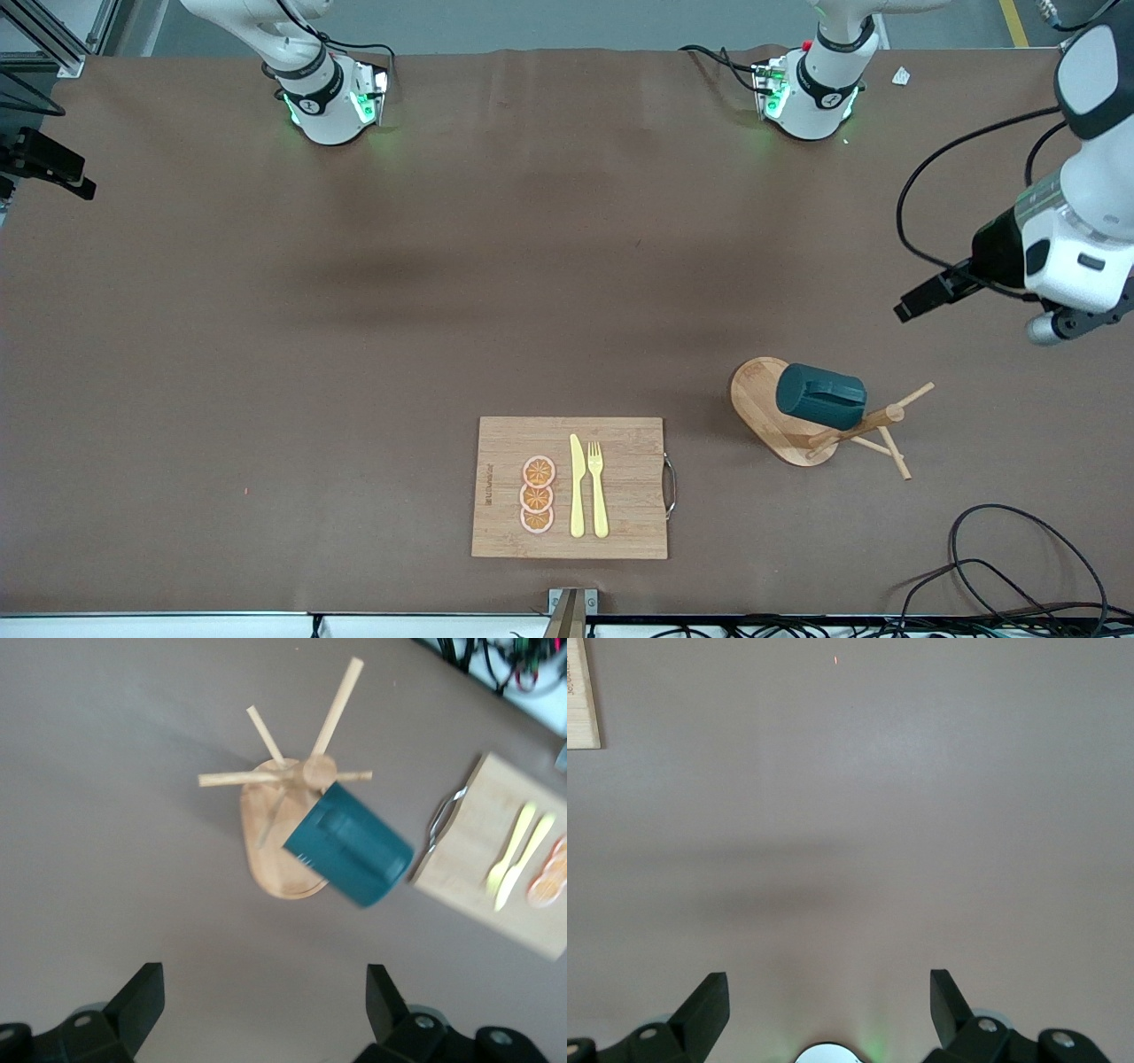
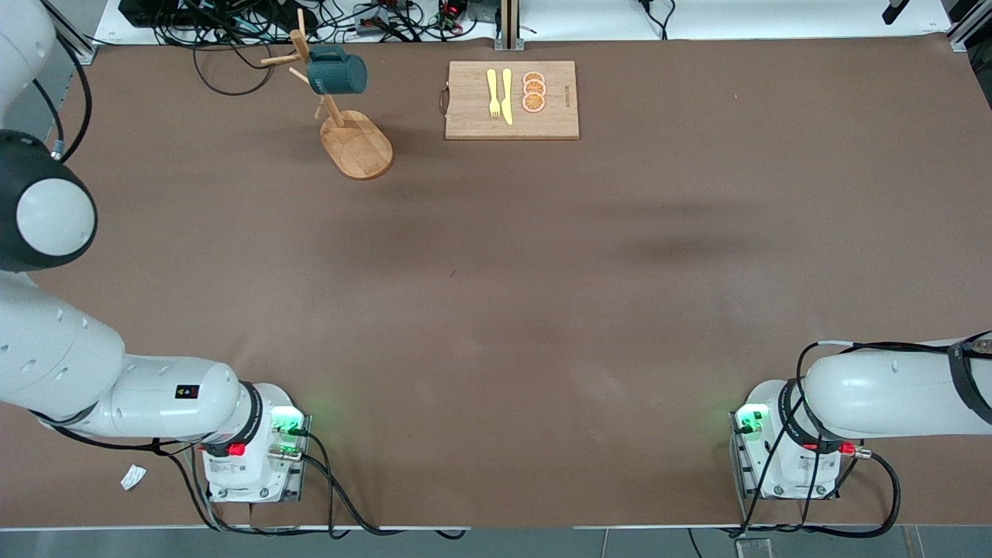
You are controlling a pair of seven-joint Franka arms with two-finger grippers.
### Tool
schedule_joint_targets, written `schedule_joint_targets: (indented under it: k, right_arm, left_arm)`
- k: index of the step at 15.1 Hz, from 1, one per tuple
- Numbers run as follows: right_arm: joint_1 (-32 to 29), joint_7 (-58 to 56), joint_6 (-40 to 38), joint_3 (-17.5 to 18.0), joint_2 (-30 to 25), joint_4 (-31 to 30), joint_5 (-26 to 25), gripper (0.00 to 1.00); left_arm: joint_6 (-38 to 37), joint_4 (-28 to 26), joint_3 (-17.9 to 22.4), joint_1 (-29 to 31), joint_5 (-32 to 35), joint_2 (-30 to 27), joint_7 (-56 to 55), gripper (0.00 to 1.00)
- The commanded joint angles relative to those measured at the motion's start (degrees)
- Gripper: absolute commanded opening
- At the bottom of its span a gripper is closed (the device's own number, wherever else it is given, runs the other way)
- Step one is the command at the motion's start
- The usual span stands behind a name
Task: Transfer cup from left to right arm and place
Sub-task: 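Close the left gripper on the teal mug's rim on the stand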
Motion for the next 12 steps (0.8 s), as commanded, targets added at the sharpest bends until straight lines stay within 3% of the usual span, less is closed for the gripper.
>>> schedule_joint_targets:
  k: [1, 7, 12]
  right_arm:
    - [-0.6, 0.2, -0.2, 0.6, -0.9, -0.8, -0.7, 1.00]
    - [-0.6, 0.1, -0.2, 0.6, -0.9, -0.8, -0.7, 1.00]
    - [-0.6, 0.1, -0.2, 0.6, -0.9, -0.8, -0.7, 1.00]
  left_arm:
    - [3.8, 1.4, 0.0, 0.1, -2.7, 3.4, -9.1, 1.00]
    - [11.4, 1.4, 0.0, -0.3, -7.2, 8.9, -27.3, 1.00]
    - [12.6, 1.5, -0.1, -1.0, -11.3, 11.9, -32.7, 1.00]
